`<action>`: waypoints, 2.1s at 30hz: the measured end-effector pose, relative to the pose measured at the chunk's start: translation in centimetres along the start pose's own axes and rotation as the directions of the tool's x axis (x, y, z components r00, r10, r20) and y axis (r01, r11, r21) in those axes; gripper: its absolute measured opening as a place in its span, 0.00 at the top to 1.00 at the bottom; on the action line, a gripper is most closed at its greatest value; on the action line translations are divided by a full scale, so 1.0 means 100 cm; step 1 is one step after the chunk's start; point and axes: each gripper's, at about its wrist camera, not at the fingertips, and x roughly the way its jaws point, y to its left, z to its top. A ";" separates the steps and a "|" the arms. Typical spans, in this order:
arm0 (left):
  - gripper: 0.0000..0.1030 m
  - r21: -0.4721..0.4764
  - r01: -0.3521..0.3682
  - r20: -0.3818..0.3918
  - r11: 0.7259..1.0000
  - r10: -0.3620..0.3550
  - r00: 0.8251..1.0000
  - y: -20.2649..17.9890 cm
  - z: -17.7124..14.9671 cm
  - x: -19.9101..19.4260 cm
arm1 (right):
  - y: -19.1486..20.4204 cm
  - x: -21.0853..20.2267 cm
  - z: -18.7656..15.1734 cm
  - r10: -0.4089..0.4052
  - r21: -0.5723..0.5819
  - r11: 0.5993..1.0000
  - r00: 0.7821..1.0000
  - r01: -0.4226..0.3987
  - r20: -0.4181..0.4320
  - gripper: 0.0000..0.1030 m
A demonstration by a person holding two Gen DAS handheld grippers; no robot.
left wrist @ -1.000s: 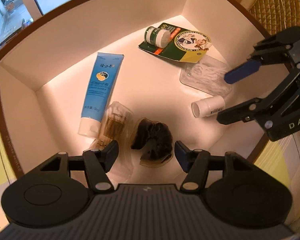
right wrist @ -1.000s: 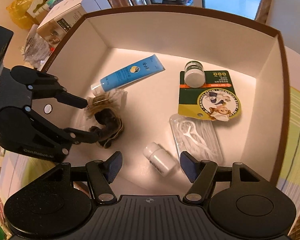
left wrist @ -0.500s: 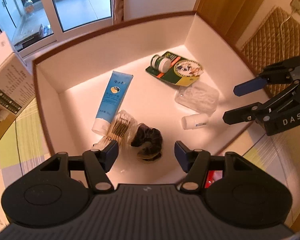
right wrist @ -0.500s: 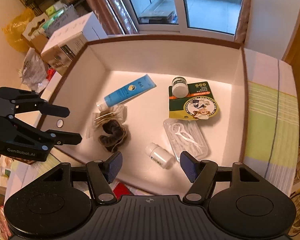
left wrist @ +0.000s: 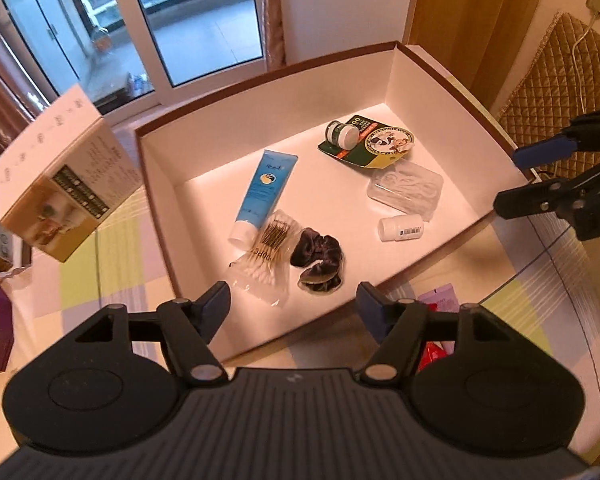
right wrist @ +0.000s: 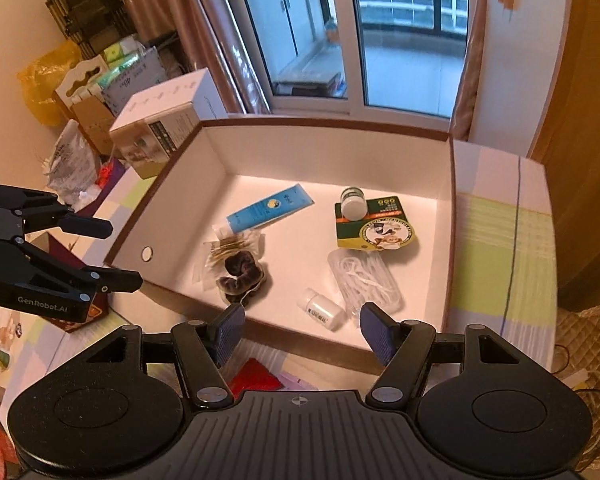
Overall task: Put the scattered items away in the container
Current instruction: 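Withdraw both tools from the box toward the remaining items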
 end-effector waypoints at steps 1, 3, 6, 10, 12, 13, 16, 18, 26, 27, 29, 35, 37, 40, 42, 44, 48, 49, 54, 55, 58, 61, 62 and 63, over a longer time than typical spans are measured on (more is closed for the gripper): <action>0.34 -0.001 -0.004 0.008 1.000 0.004 1.000 -0.002 -0.003 -0.005 | 0.002 -0.004 -0.004 -0.001 -0.001 1.000 1.000 0.001 0.011 0.32; 0.33 -0.007 -0.008 0.021 1.000 0.008 1.000 -0.005 -0.010 -0.013 | 0.004 -0.012 -0.011 0.003 0.002 1.000 1.000 -0.003 0.028 0.32; 0.31 -0.024 -0.002 0.035 1.000 0.003 0.999 -0.009 -0.021 -0.024 | 0.007 -0.021 -0.023 0.009 0.008 1.000 0.999 -0.009 0.045 0.32; 0.31 -0.032 -0.005 0.046 0.999 0.006 0.999 -0.016 -0.035 -0.035 | 0.009 -0.029 -0.037 0.016 0.028 0.999 0.998 -0.018 0.053 0.32; 0.31 -0.034 -0.002 0.053 0.999 0.004 0.999 -0.019 -0.041 -0.040 | 0.011 -0.032 -0.042 0.008 0.032 0.999 0.998 -0.010 0.060 0.32; 0.31 -0.038 0.001 0.058 0.999 0.001 0.998 -0.021 -0.043 -0.043 | 0.011 -0.035 -0.045 0.006 0.032 0.999 0.998 -0.008 0.066 0.32; 0.31 -0.050 0.006 0.078 0.999 -0.002 0.997 -0.025 -0.051 -0.050 | 0.011 -0.040 -0.052 0.001 0.043 0.999 0.997 -0.005 0.079 0.32; 0.29 -0.056 0.002 0.089 0.998 0.003 0.996 -0.028 -0.056 -0.054 | 0.013 -0.040 -0.058 -0.010 0.045 0.999 0.997 0.006 0.081 0.32; 0.27 -0.122 0.007 0.093 0.993 0.005 0.996 -0.032 -0.080 -0.046 | 0.015 -0.023 -0.088 -0.017 0.081 0.997 0.999 0.014 0.043 0.32; 0.27 -0.128 -0.001 0.089 0.992 0.013 0.996 -0.032 -0.084 -0.043 | 0.014 -0.020 -0.092 -0.016 0.089 0.996 0.999 0.013 0.034 0.32; 0.27 -0.147 -0.005 0.078 0.989 0.017 0.997 -0.032 -0.091 -0.036 | 0.013 -0.013 -0.099 -0.010 0.109 0.994 1.000 0.008 0.019 0.32; 0.27 -0.233 0.038 0.062 0.972 -0.024 0.998 -0.029 -0.114 -0.022 | 0.007 0.002 -0.120 0.010 0.175 0.985 1.000 -0.007 -0.018 0.32; 0.27 -0.255 0.046 0.058 0.966 -0.033 0.998 -0.028 -0.120 -0.018 | 0.007 0.007 -0.124 0.015 0.183 0.983 0.999 -0.008 -0.035 0.32; 0.27 -0.270 0.042 0.051 0.962 -0.029 0.998 -0.031 -0.126 -0.011 | 0.010 0.013 -0.129 0.016 0.187 0.982 0.999 -0.006 -0.050 0.32; 0.27 -0.275 0.038 0.042 0.961 -0.027 0.999 -0.032 -0.129 -0.007 | 0.010 0.015 -0.131 0.015 0.189 0.982 0.998 -0.004 -0.055 0.32; 0.27 -0.279 0.034 0.034 0.960 -0.026 0.999 -0.033 -0.132 -0.003 | 0.011 0.017 -0.133 0.006 0.189 0.982 0.998 0.005 -0.059 0.32; 0.27 -0.284 0.010 0.027 0.959 -0.002 1.000 -0.034 -0.136 0.003 | 0.012 0.024 -0.138 -0.006 0.194 0.981 0.998 0.019 -0.069 0.32; 0.27 -0.288 0.004 0.027 0.958 0.003 1.000 -0.034 -0.137 0.004 | 0.012 0.026 -0.140 -0.007 0.198 0.980 0.997 0.021 -0.071 0.32; 0.27 -0.308 -0.001 0.009 0.951 0.004 1.000 -0.033 -0.144 0.015 | 0.016 0.040 -0.151 -0.006 0.194 0.981 0.997 0.022 -0.081 0.32; 0.27 -0.314 0.000 0.003 0.949 0.001 1.000 -0.033 -0.146 0.017 | 0.016 0.043 -0.153 -0.004 0.193 0.981 0.996 0.020 -0.086 0.32; 0.25 -0.330 0.010 -0.012 0.944 -0.015 1.000 -0.033 -0.151 0.024 | 0.017 0.050 -0.155 -0.001 0.198 0.980 0.995 0.021 -0.098 0.32; 0.24 -0.331 0.006 -0.024 0.944 -0.015 1.000 -0.033 -0.154 0.030 | 0.017 0.053 -0.155 -0.004 0.199 0.980 0.995 0.025 -0.101 0.32; 0.24 -0.332 0.003 -0.027 0.943 -0.013 1.000 -0.033 -0.155 0.031 | 0.018 0.054 -0.155 -0.006 0.197 0.980 0.995 0.025 -0.099 0.32; 0.24 -0.334 0.001 -0.030 0.943 -0.012 0.999 -0.032 -0.156 0.033 | 0.018 0.055 -0.154 -0.008 0.194 0.981 0.995 0.027 -0.097 0.32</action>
